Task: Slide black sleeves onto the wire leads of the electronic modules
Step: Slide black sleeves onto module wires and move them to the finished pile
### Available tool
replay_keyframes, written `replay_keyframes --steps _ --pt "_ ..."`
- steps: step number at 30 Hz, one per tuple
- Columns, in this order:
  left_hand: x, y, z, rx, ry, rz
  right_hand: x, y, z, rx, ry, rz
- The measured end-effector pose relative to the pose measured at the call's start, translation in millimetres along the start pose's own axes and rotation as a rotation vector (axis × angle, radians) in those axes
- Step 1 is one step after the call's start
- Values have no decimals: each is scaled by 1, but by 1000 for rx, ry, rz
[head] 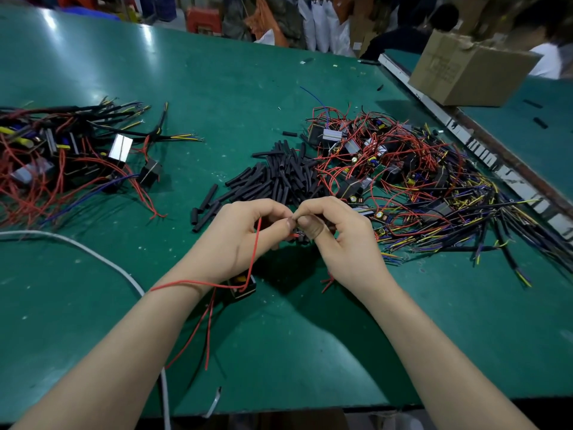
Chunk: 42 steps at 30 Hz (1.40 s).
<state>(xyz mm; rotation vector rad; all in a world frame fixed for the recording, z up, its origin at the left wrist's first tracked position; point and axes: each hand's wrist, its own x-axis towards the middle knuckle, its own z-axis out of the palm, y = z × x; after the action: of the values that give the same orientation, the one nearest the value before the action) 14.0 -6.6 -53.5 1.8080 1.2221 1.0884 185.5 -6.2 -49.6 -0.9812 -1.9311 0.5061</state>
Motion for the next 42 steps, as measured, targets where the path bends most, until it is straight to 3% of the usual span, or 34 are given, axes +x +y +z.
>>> replay_keyframes --steps 10,16,23,25,30,42 --pt "-1 1 1 51 42 30 2 -4 -2 134 -25 138" --pt "-1 -2 2 68 73 68 0 -4 -3 108 12 80" --pt "-2 1 2 93 79 82 1 -5 0 319 82 286" --pt "-2 1 3 96 99 84 2 -3 -1 279 51 321" --pt "-2 2 2 73 95 76 2 -3 -5 178 -40 230" --pt "-1 2 1 52 52 35 3 -4 -11 147 -73 171"
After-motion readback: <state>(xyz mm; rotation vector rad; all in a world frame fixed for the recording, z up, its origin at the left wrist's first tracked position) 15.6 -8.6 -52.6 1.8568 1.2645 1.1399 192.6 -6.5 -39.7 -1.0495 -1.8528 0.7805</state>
